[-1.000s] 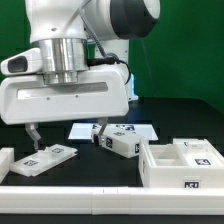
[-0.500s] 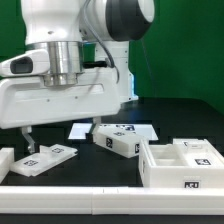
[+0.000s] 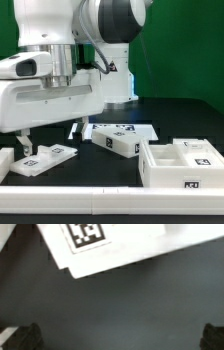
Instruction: Assemble cabinet
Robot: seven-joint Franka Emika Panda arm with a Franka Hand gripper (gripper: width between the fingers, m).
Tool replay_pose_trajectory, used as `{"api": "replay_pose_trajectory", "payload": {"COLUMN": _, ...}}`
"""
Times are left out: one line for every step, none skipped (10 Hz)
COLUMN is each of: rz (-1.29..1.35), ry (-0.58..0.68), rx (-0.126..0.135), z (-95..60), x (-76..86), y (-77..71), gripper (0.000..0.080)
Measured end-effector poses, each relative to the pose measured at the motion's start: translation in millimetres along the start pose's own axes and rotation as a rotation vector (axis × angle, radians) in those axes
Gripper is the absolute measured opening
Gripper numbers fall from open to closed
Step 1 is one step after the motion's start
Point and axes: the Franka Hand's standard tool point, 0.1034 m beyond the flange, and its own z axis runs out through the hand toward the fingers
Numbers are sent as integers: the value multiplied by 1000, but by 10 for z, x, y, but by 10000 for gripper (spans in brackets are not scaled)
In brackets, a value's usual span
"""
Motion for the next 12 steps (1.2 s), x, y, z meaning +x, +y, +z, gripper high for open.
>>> {"api": "replay_pose_trajectory", "payload": {"rz": -95, "ry": -19, "rx": -9, "z": 15, "x": -95, "y": 0, "gripper": 797}}
{"api": "replay_pose_trajectory", "payload": {"rz": -149, "ry": -41, "rx": -9, "z": 39, "x": -225, "y": -27, "gripper": 797}}
{"api": "replay_pose_trajectory", "payload": {"rz": -102, "ry": -54, "rx": -2, "z": 93, "x": -327, "y": -114, "gripper": 797}}
{"api": "replay_pose_trajectory", "payload": {"rz": -91, "ry": -61, "rx": -3, "z": 137, "x": -387, "y": -158, "gripper": 797}}
{"api": "replay_pose_trajectory", "payload": {"rz": -85, "ry": -66, "rx": -3, "z": 171, "x": -460, "y": -154, "gripper": 797}}
{"api": "replay_pose_trajectory", "payload": {"rz": -78, "ry": -73, "rx": 5, "z": 214, "x": -547, "y": -121, "gripper": 797}}
{"api": "replay_pose_trajectory", "payload": {"rz": -75, "ry": -76, "rx": 9, "z": 241, "x": -555, "y": -117, "gripper": 797}}
{"api": "replay_pose_trajectory", "payload": {"rz": -73, "ry": -75, "rx": 8, "z": 237, "x": -543, "y": -120, "gripper": 752}}
{"api": "replay_pose_trajectory", "payload": {"rz": -71, "ry": -75, "rx": 9, "z": 240, "x": -551, "y": -120, "gripper": 752}}
{"api": "replay_pose_trajectory", "payload": {"rz": -70, "ry": -75, "rx": 9, "z": 242, "x": -554, "y": -120, "gripper": 571}}
{"api": "replay_pose_trajectory", "payload": {"rz": -69, "ry": -76, "rx": 9, "z": 242, "x": -555, "y": -120, "gripper": 571}}
{"api": "replay_pose_trajectory", "payload": {"rz": -69, "ry": -76, "rx": 9, "z": 243, "x": -556, "y": -121, "gripper": 371}}
